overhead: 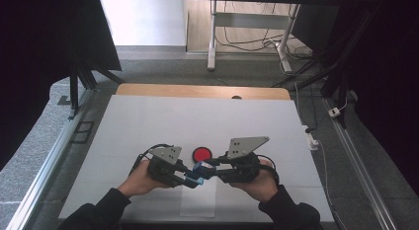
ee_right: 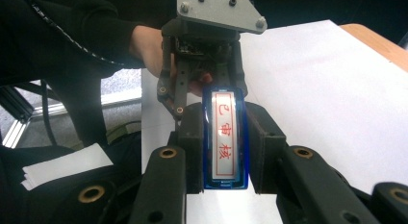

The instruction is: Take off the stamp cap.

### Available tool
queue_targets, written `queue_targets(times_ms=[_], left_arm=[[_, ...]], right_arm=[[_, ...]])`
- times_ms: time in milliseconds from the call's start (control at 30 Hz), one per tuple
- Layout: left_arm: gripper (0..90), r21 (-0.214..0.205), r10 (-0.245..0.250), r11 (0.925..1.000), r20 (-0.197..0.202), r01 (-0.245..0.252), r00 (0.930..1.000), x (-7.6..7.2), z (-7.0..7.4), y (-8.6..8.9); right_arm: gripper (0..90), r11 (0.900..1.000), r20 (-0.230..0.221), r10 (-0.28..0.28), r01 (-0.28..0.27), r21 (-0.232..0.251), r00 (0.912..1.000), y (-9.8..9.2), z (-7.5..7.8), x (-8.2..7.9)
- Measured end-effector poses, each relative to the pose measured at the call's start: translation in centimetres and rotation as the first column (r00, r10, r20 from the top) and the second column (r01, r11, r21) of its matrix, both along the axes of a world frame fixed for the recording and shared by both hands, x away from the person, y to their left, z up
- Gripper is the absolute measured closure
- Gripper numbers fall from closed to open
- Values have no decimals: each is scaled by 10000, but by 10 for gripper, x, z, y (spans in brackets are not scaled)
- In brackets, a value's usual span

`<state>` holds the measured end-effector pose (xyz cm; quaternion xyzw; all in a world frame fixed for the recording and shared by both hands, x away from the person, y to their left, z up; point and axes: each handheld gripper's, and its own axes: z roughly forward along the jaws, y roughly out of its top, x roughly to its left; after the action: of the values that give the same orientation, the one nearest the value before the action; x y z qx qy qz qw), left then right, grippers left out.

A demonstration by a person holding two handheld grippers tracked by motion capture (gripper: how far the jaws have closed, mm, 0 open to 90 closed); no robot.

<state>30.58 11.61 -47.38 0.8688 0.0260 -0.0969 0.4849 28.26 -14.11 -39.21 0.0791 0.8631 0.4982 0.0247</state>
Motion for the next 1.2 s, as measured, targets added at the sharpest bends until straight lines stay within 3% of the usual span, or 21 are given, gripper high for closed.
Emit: queue_targets(times_ms=[267, 400, 533, 633, 900, 1200], left_arm=[[688, 362, 531, 9980, -171, -525, 9984, -4, 4, -1], [688, 475, 1022, 9938, -310, -1007, 9943, -8, 7, 1], [687, 723, 1302, 9888, 48, -1302, 9915, -13, 10, 4], [687, 740, 1592, 9845, 23, -1589, 9872, -18, 12, 7], [686, 855, 2552, 9627, 287, -2568, 9665, -24, 15, 17], [685, 818, 3399, 9366, 257, -3408, 9401, -33, 21, 30]], right_arm=[[719, 9998, 111, -213, 213, 19, 9997, -4, 0, 2], [719, 9996, 174, -279, 279, -17, 9995, -5, 0, 2], [719, 9992, 141, -394, 394, -4, 9991, -5, -1, 2], [719, 9985, 121, -537, 538, -36, 9985, -5, -1, 2], [718, 9976, 170, -673, 675, -122, 9976, -6, -1, 3], [718, 9963, 233, -853, 856, -107, 9961, -8, -1, 3]])
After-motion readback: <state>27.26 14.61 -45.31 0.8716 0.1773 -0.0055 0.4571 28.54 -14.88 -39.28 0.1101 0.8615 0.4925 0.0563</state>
